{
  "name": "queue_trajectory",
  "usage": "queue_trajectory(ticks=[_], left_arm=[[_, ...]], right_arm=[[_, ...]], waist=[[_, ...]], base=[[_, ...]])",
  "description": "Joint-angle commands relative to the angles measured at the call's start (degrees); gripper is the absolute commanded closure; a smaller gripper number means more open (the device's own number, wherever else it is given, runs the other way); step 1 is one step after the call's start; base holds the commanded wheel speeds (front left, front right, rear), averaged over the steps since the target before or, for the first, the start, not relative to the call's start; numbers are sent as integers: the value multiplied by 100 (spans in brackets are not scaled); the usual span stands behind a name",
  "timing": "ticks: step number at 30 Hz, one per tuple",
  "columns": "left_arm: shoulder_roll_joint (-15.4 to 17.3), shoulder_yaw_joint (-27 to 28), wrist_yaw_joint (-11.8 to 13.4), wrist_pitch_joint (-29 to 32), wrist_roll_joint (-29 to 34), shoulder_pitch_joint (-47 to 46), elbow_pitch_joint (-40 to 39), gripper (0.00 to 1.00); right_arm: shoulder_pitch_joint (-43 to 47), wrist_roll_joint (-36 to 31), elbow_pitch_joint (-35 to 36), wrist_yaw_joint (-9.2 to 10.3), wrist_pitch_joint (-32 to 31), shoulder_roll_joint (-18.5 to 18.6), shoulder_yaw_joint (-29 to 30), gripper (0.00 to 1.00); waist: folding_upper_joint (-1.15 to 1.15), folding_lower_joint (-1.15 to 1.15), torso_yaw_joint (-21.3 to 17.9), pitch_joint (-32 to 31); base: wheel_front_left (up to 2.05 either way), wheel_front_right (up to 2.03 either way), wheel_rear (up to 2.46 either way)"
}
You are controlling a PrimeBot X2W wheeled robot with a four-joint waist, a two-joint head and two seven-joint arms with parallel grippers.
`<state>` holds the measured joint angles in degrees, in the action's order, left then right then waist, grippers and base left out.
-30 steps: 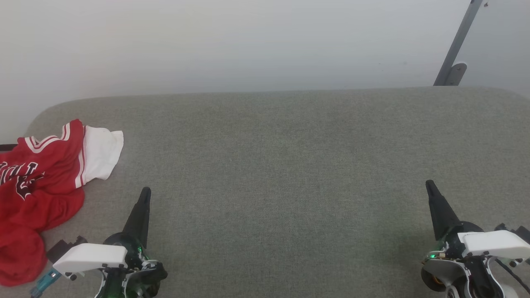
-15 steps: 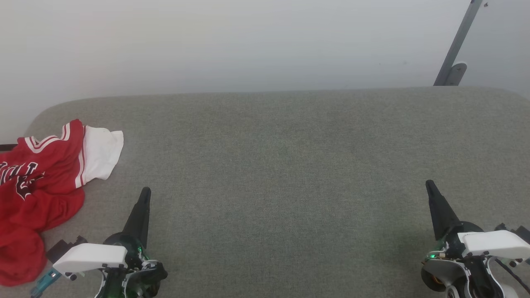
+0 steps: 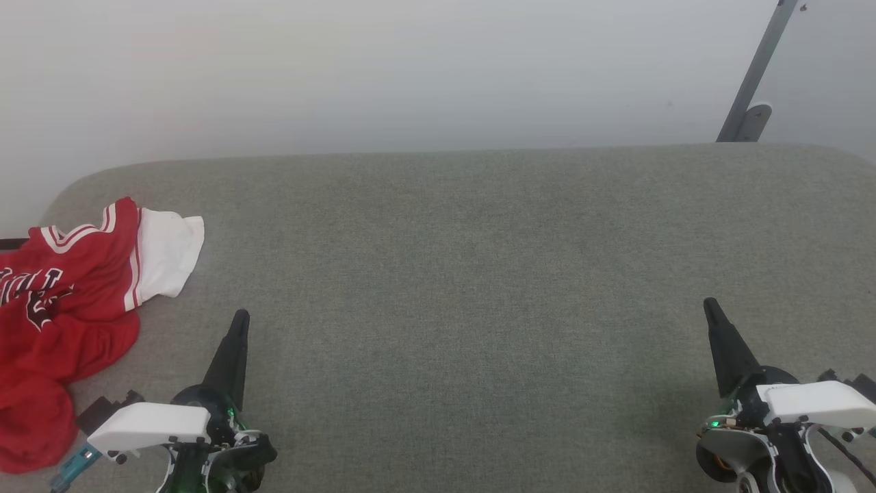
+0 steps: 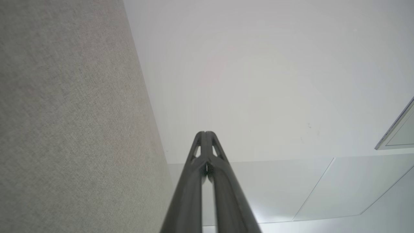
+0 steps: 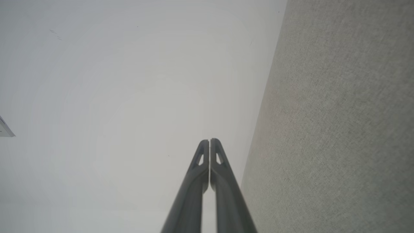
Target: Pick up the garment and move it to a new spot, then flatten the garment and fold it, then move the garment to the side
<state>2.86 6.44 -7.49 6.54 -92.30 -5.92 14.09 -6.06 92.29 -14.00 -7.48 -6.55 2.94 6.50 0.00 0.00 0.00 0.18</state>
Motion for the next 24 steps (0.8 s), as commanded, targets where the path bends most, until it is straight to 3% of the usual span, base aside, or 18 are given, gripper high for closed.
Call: queue_trajectory(ticks=[1, 4, 5, 24], left_arm=[[-12, 12, 0, 12, -21, -73, -19, 100], [-12, 12, 0, 12, -21, -73, -19, 100], [0, 0, 0, 0, 0, 0, 0, 0], [53, -157, 70, -266, 144, 241, -97, 0]], right_arm=[[-32, 23, 13, -3, -9, -22, 5, 100], [-32, 23, 13, -3, -9, -22, 5, 100], [0, 0, 0, 0, 0, 0, 0, 0], [103, -313, -57, 0, 396, 68, -382, 0]], waist=[[0, 0, 0, 0], [0, 0, 0, 0], [0, 0, 0, 0], [0, 0, -9, 0]], base=[[0, 0, 0], [0, 0, 0], [0, 0, 0], [0, 0, 0]])
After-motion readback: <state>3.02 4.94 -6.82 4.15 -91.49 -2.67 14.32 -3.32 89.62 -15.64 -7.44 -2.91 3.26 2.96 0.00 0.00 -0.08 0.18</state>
